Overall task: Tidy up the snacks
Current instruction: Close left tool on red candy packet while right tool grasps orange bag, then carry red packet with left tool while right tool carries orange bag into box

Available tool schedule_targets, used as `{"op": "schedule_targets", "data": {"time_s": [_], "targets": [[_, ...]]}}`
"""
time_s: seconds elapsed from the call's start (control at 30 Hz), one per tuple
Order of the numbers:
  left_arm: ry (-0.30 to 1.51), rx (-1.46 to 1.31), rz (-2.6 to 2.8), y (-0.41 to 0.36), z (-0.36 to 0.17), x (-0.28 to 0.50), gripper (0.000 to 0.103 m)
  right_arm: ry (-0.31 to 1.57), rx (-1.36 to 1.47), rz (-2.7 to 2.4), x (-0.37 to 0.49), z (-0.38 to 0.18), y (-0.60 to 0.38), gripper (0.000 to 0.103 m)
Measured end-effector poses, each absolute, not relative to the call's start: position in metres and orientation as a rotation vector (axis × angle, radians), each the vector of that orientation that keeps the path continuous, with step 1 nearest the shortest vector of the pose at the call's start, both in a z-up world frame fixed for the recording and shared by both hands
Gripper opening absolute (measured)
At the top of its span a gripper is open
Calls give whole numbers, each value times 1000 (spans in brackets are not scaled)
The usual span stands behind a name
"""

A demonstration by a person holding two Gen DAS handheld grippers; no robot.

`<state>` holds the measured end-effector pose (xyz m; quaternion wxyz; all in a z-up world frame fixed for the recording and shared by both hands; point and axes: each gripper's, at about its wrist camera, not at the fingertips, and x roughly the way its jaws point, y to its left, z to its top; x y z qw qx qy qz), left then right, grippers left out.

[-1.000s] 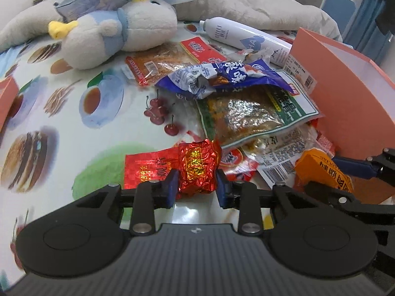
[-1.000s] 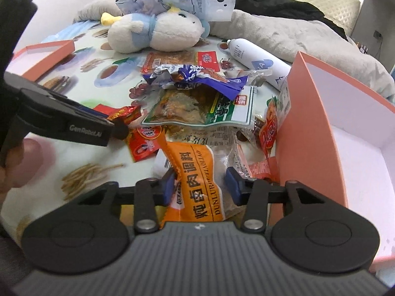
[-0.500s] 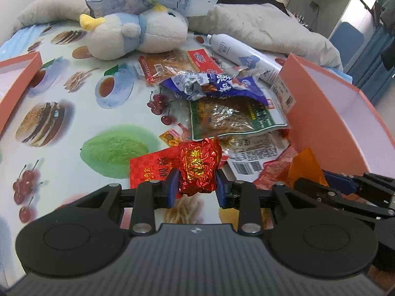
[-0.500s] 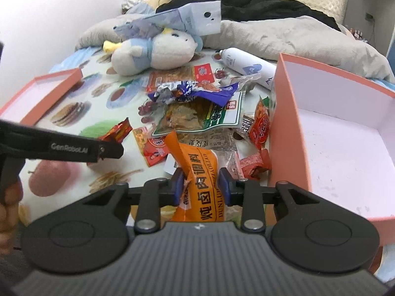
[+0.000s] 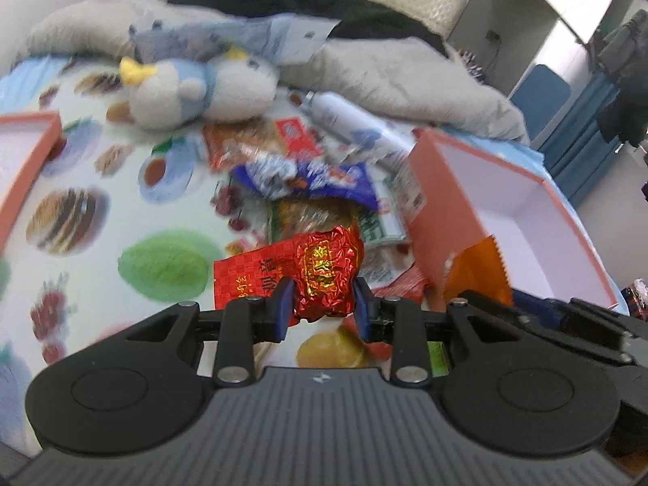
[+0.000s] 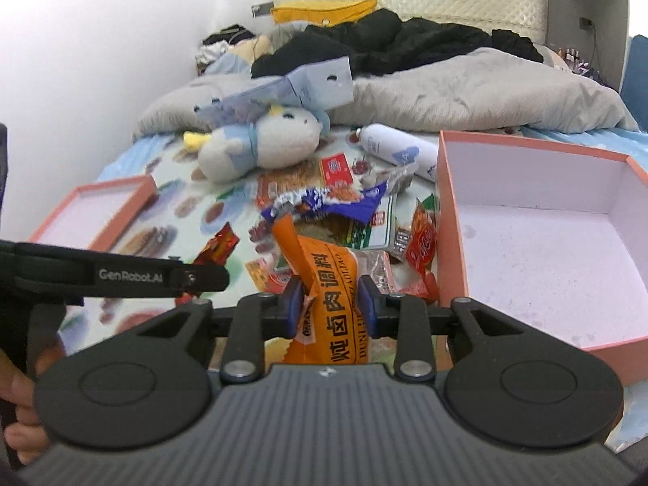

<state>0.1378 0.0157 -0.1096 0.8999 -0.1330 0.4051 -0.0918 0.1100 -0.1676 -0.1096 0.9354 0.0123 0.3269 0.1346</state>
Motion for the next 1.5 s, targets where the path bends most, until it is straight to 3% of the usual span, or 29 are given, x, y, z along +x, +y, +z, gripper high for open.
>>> {"op": "schedule_targets", "data": {"time_s": [0.67,1.17,1.5], "targets": [[730,-263,-250,-18,-39,145,36,542,90,242,115,-56,-203,32],[593,-166,-398,-119,30,197,36,378,96,111,141,-1,-286,32],[643,-89,-506,-196,18,236,36,460,107,-14,167,-16,-348,32]]}}
